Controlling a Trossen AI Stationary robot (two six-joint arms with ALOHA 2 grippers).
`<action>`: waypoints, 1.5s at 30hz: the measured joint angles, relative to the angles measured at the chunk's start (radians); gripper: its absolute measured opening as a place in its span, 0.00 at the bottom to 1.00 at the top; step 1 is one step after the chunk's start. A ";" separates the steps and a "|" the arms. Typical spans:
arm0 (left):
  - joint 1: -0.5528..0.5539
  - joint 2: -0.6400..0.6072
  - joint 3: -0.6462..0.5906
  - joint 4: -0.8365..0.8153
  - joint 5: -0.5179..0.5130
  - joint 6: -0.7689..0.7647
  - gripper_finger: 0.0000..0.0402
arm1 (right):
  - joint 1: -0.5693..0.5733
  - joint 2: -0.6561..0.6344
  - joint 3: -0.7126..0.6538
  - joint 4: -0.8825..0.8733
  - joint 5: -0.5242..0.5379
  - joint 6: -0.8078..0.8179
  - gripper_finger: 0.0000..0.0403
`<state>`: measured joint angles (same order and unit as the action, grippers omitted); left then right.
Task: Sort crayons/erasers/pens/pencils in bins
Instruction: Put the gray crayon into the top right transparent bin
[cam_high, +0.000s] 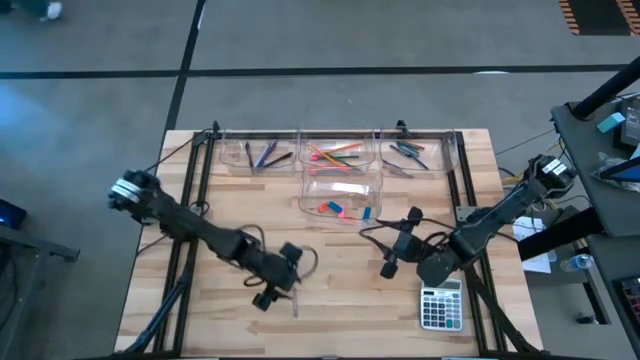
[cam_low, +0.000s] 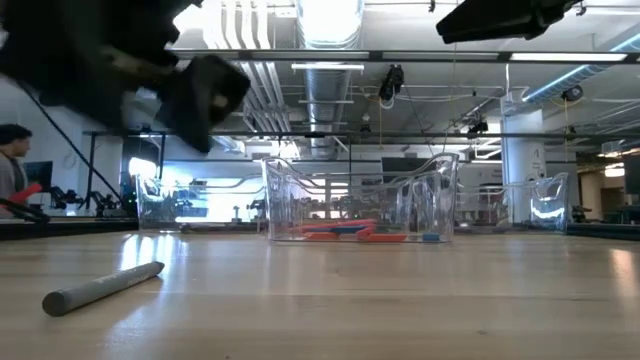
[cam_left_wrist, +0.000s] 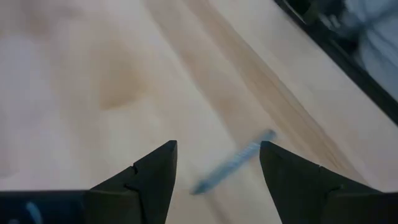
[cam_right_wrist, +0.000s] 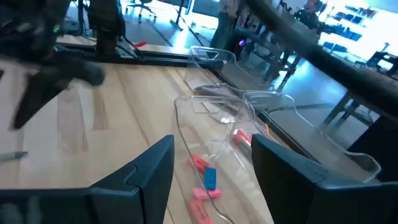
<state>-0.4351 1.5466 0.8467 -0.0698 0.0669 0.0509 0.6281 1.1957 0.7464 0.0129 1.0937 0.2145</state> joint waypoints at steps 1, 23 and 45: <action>-0.009 0.032 0.014 -0.003 0.021 0.009 0.53 | 0.000 0.008 0.000 0.011 -0.001 -0.009 0.50; -0.027 0.295 0.165 -0.120 0.058 0.177 0.43 | 0.000 0.011 -0.001 0.015 -0.001 -0.002 0.50; -0.018 0.282 0.137 -0.244 -0.120 0.035 0.01 | 0.000 0.011 -0.010 0.015 -0.004 0.022 0.50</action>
<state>-0.4526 1.8284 0.9836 -0.3139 -0.0535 0.0855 0.6281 1.2068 0.7368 0.0277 1.0900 0.2363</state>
